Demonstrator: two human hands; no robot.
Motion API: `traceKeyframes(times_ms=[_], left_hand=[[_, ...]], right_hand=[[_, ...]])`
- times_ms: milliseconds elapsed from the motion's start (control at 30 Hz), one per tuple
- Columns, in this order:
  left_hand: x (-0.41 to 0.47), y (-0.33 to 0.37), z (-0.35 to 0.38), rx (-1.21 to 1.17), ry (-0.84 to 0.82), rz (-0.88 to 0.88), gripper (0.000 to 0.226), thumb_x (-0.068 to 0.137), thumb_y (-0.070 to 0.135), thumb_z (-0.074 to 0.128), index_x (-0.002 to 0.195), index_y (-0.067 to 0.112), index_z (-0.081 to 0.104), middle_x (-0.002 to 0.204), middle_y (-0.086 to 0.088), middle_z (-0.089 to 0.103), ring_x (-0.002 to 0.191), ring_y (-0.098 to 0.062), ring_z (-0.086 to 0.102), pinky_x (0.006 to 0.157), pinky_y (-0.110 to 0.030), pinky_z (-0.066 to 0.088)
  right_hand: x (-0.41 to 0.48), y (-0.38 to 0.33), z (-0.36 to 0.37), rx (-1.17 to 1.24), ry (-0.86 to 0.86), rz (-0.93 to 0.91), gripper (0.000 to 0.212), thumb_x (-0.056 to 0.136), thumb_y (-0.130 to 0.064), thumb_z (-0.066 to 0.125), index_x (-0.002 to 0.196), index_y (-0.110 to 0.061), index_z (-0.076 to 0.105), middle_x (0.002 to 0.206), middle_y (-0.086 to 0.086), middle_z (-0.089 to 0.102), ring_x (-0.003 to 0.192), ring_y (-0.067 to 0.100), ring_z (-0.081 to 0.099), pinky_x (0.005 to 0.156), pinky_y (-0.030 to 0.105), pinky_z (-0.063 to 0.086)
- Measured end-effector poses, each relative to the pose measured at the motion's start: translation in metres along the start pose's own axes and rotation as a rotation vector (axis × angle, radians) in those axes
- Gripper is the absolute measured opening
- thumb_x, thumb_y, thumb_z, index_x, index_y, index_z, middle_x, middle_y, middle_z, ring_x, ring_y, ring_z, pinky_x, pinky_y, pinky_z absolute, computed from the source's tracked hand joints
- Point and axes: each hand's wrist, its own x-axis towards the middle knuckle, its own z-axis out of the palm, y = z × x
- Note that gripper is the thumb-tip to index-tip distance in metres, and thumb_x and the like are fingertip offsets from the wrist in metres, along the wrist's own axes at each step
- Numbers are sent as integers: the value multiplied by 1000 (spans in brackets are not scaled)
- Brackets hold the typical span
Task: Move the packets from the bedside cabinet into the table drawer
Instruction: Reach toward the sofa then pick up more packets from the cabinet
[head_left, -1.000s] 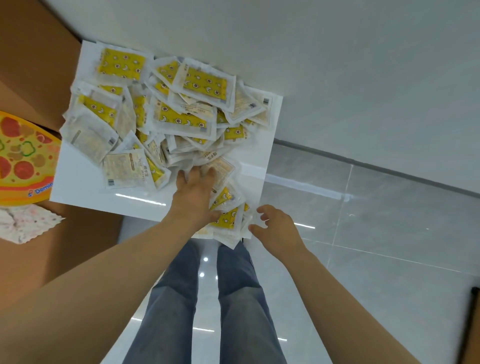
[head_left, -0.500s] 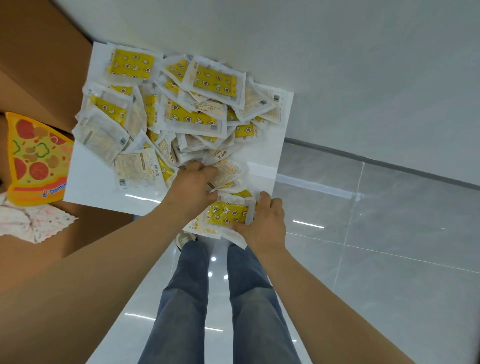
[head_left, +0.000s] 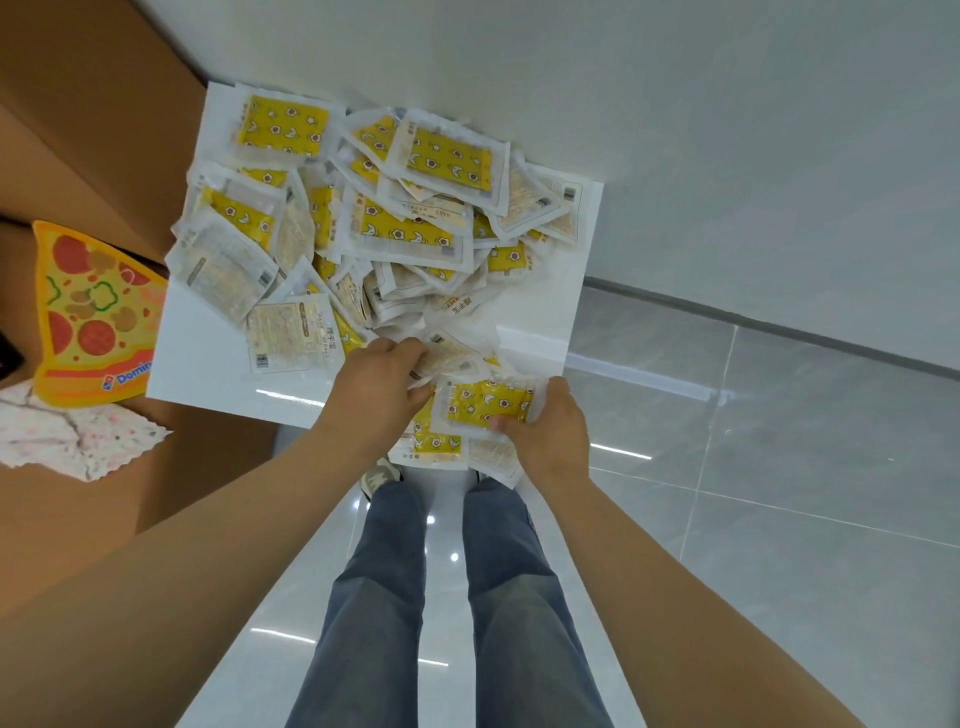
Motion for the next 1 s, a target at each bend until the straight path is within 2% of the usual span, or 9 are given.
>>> traceKeyframes(times_ms=[100,233,367,433,533,633,733,800,1000], left_hand=[[-2,-1,5,5,7,-37,37,83,22,58,112,-1,59,88,-24,59,76,-40,58,66,-39,45],[-10,-1,25,97,-39,-63,66,68,13,80,126,-4,53,97,-31,55,78,-45,56,73,-44,47],[-18,8,38,91,-95,-150,103,63,42,83,145,10,29,136,-22,32,119,-41,35,95,-49,42],[-22,14,42,101,-111,-189,126,51,58,83,148,16,14,143,-15,23,126,-36,26,95,-50,44],[-25,20,51,167,-129,-226,145,39,68,81,149,17,1,148,-12,13,131,-35,19,95,-52,43],[-24,22,60,230,-117,-255,143,44,70,78,148,18,-6,148,-13,9,133,-36,17,96,-52,41],[-22,22,66,235,-31,-233,130,48,62,77,147,15,7,143,-19,26,124,-40,30,86,-52,47],[-19,21,62,216,-46,-221,126,51,56,79,145,16,6,141,-19,27,122,-39,30,86,-50,48],[-8,13,35,80,-96,-146,113,57,44,83,147,17,20,136,-14,27,117,-35,31,101,-42,35]], right_hand=[[2,0,-7,104,-11,-20,46,76,-27,79,99,-13,41,92,0,56,79,18,55,63,26,44],[7,1,-20,262,57,11,37,79,-22,76,96,-12,45,79,-11,50,69,4,48,56,15,36],[16,4,-27,376,58,119,32,81,-23,74,103,-8,56,92,-3,58,82,14,55,67,22,44],[19,5,-27,368,52,121,34,82,-23,74,105,-6,57,93,-2,59,79,12,54,62,18,43],[21,6,-24,375,55,128,34,82,-24,74,105,-7,56,94,-2,59,82,14,55,70,24,45],[22,8,-22,375,50,132,30,82,-25,73,102,-12,55,95,-2,59,85,16,57,72,26,46],[23,9,-22,386,34,139,27,82,-25,74,99,-16,54,94,-3,60,84,15,58,75,32,53],[24,9,-23,383,28,135,28,82,-26,74,98,-16,53,93,-4,60,82,14,57,76,34,54],[27,6,-27,373,27,100,34,82,-26,74,107,-11,56,95,-4,59,81,12,56,60,14,42]])
